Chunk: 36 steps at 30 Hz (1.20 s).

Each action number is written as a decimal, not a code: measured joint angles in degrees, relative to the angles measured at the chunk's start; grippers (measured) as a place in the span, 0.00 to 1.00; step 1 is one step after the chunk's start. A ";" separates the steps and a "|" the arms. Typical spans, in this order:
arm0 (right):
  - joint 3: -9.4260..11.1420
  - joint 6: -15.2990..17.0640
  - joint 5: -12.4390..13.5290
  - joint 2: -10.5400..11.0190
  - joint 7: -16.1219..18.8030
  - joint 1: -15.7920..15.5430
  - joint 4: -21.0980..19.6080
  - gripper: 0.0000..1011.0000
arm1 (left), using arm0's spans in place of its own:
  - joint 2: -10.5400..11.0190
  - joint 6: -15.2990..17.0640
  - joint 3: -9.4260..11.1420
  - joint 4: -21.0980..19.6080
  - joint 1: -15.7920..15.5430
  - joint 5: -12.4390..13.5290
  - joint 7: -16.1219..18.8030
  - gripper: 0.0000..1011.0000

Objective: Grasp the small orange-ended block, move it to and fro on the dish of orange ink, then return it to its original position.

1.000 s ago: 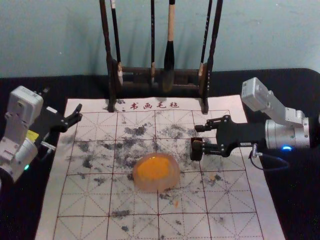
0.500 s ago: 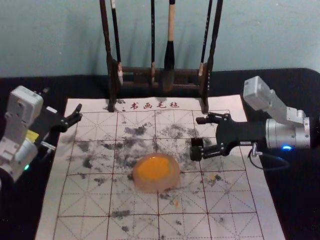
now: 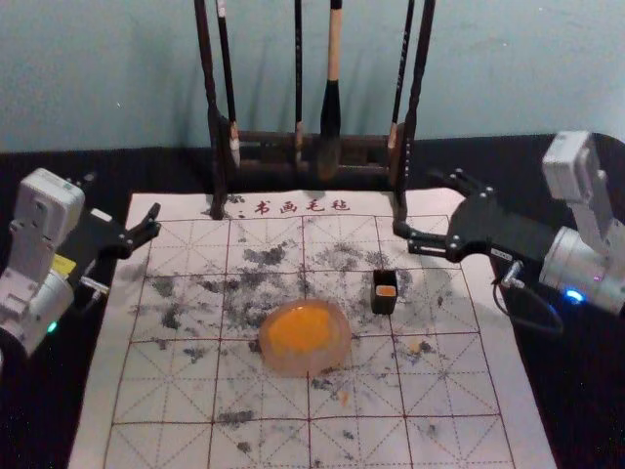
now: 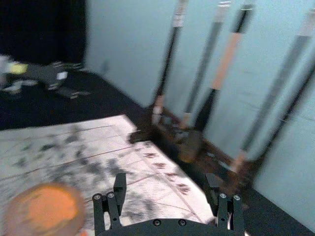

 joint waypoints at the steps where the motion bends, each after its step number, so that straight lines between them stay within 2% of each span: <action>1: 0.54 -0.30 0.00 -0.17 -1.34 -0.98 -0.33 0.99 | 0.00 0.00 0.00 0.00 0.00 0.00 0.00 0.99; 3: 1.93 -1.15 -0.15 -0.85 -4.94 -3.53 -1.08 0.99 | 0.00 0.00 0.00 0.00 0.00 0.00 0.00 0.99; 7: 3.58 -2.32 -0.82 -2.52 -9.96 -6.81 -1.12 0.99 | 0.00 0.01 0.00 0.00 0.00 0.00 0.00 0.99; 15: 5.26 -2.37 -2.28 -6.13 -15.91 -9.37 1.82 0.99 | 0.00 0.00 0.00 0.00 0.00 0.00 0.00 0.99; 22: 5.92 -2.34 -2.95 -7.59 -16.58 -9.18 3.85 0.99 | 0.00 0.00 0.00 0.00 0.00 0.00 0.00 0.99; 36: 5.82 -2.30 -2.94 -7.41 -16.62 -9.27 3.56 0.99 | 0.00 0.00 0.00 0.00 0.00 0.00 0.00 0.99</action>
